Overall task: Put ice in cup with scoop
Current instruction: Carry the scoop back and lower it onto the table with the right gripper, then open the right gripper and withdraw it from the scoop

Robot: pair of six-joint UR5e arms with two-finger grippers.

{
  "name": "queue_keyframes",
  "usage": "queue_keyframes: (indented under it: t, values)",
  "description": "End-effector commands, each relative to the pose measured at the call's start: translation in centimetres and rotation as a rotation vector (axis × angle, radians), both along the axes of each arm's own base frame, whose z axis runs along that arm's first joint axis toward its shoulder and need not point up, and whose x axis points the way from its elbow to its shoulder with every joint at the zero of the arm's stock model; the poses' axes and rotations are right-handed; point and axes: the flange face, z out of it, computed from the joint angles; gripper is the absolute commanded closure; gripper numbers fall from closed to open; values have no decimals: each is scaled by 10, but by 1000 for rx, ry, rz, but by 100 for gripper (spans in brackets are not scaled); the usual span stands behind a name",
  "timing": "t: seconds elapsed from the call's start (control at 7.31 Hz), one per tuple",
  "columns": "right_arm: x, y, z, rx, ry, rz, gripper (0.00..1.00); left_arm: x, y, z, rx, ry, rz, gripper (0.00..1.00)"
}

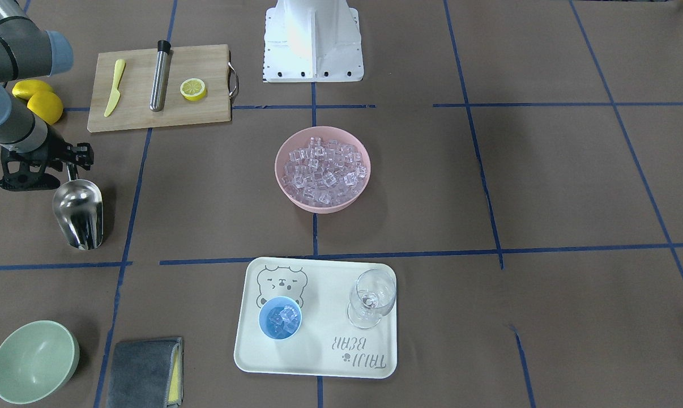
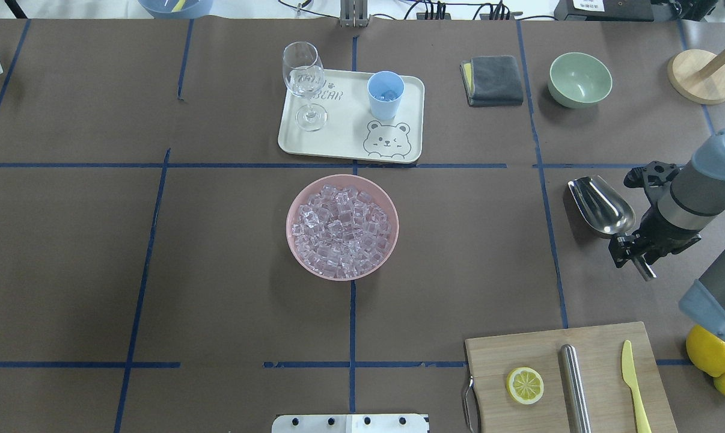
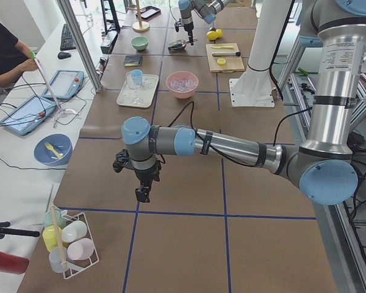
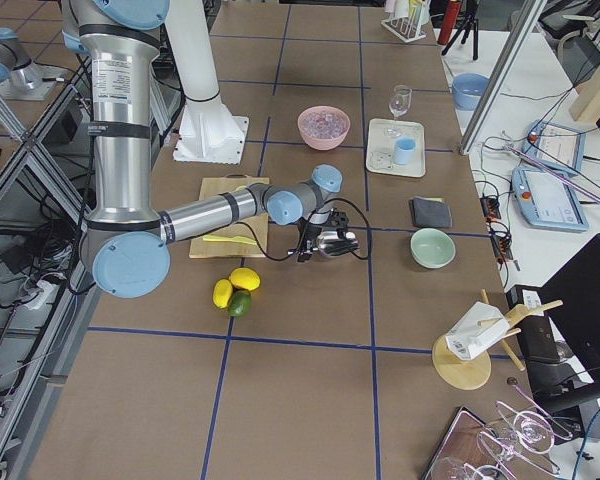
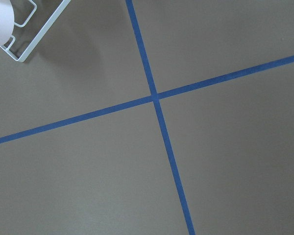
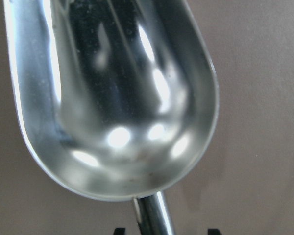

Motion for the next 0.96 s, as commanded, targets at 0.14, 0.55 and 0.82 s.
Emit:
queue_keyframes:
  t: [0.14, 0.55, 0.82]
  values:
    - [33, -20, -22, 35, -16, 103, 0, 0, -2, -3, 5, -1, -2, 0]
    - [109, -65, -20, 218, 2, 77, 0, -1, -3, -4, 9, 2, -2, 0]
    - [177, -90, 21, 304, 13, -3, 0, -1, -2, -4, 10, 4, -1, 0]
